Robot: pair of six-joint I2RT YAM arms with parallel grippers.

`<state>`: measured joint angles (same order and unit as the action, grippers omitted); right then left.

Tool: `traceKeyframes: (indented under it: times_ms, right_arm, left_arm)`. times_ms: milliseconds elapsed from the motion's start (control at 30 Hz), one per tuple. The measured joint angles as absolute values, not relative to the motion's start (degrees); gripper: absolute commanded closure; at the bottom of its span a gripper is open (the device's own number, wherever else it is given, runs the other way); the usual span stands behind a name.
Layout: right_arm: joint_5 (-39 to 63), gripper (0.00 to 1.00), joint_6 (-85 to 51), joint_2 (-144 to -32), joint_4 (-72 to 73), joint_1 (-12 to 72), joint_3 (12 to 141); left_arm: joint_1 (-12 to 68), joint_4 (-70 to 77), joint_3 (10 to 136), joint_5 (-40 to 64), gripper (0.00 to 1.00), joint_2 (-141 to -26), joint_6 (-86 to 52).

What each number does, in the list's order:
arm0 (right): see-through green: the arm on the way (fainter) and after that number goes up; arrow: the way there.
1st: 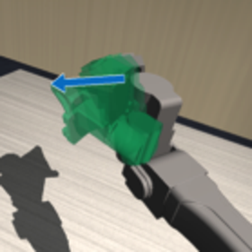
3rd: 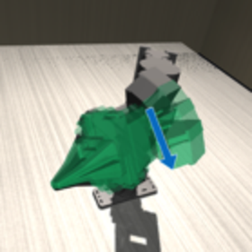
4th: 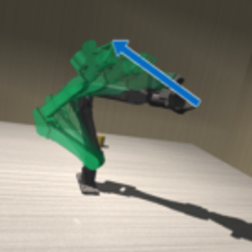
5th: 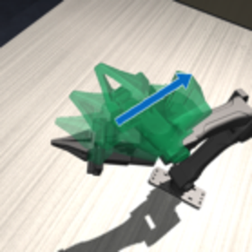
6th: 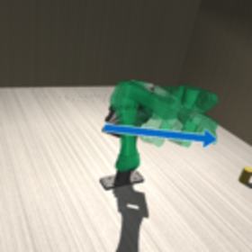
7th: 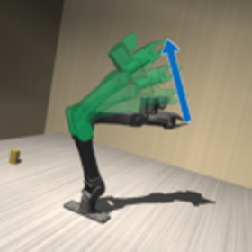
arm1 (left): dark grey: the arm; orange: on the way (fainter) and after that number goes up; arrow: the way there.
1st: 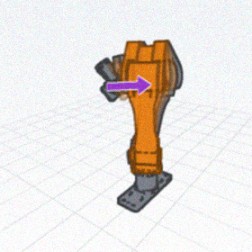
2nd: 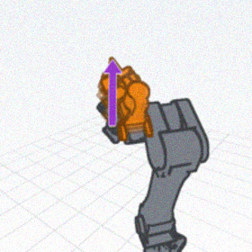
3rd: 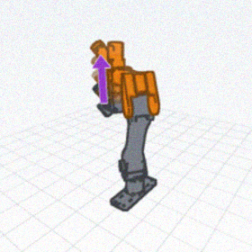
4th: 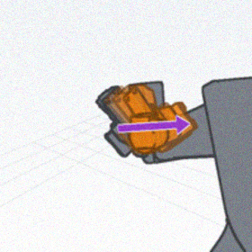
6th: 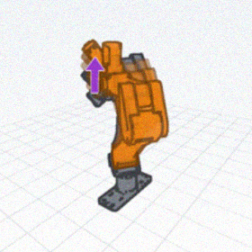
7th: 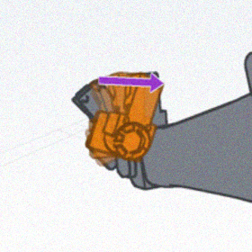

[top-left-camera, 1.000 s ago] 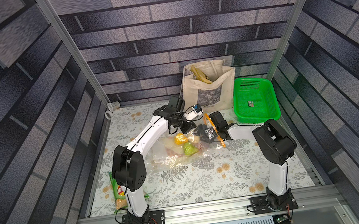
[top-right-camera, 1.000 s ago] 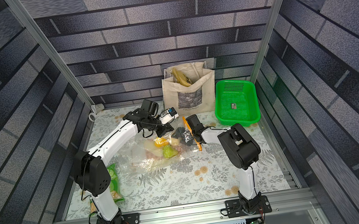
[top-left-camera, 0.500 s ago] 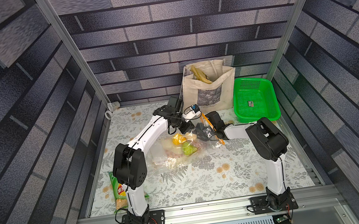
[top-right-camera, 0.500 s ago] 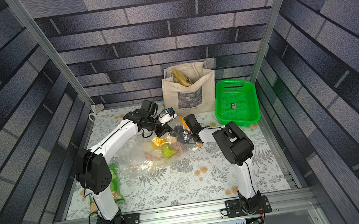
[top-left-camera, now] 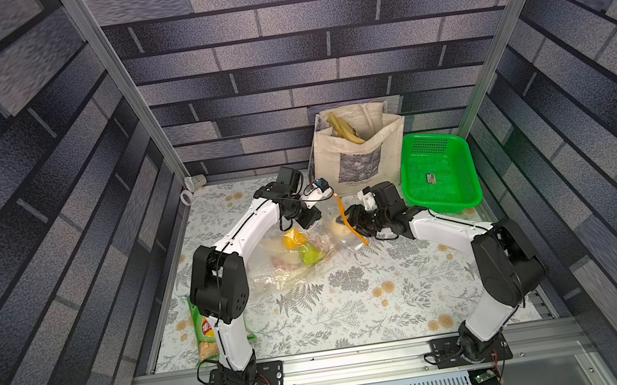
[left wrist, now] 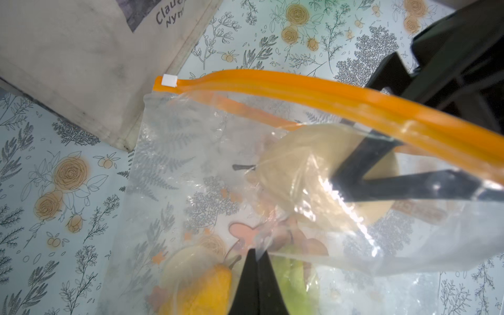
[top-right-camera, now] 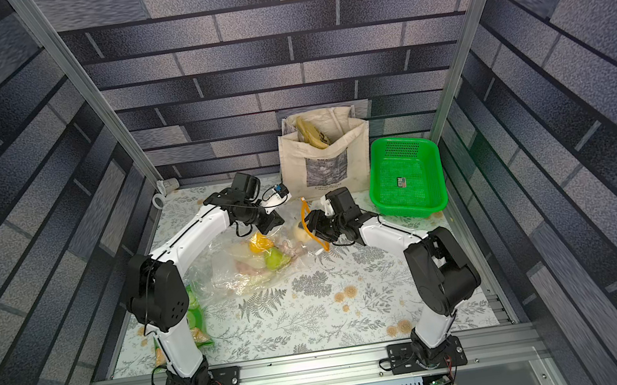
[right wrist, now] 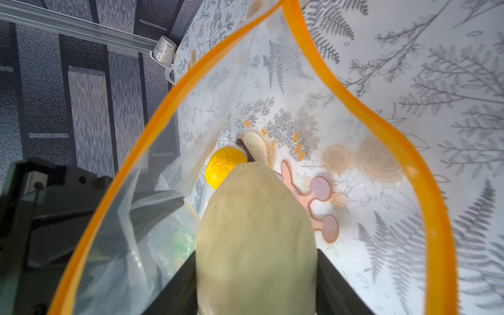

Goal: Open the zip-top bag and take out the pear
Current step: Pick up the pear from the zipper food storage bag, then place the pear in the basket.

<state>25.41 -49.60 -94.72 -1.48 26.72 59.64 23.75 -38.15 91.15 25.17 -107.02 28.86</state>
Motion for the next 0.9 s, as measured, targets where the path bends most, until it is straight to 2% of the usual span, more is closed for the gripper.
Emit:
traceKeyframes:
  times_ms: [300,500,667,900]
  right_arm:
    - [21.61,0.40,-41.93,-84.84,-14.96,17.12,58.26]
    - [16.47,0.40,-36.21,-84.01,-22.48,10.07,65.34]
    - [9.58,0.40,-30.92,-87.92,-25.36,6.00,74.87]
    - [-5.37,0.39,-21.19,-99.42,-27.24,4.71,87.35]
  left_arm:
    - [23.51,-38.11,87.66,25.17,1.00,-104.62,28.86]
    - [23.64,-37.91,86.32,25.12,1.00,-103.33,28.88]
    - [23.90,-37.87,86.28,24.97,1.00,-103.33,28.88]
    - [23.90,-37.91,86.28,24.82,1.00,-102.87,28.88]
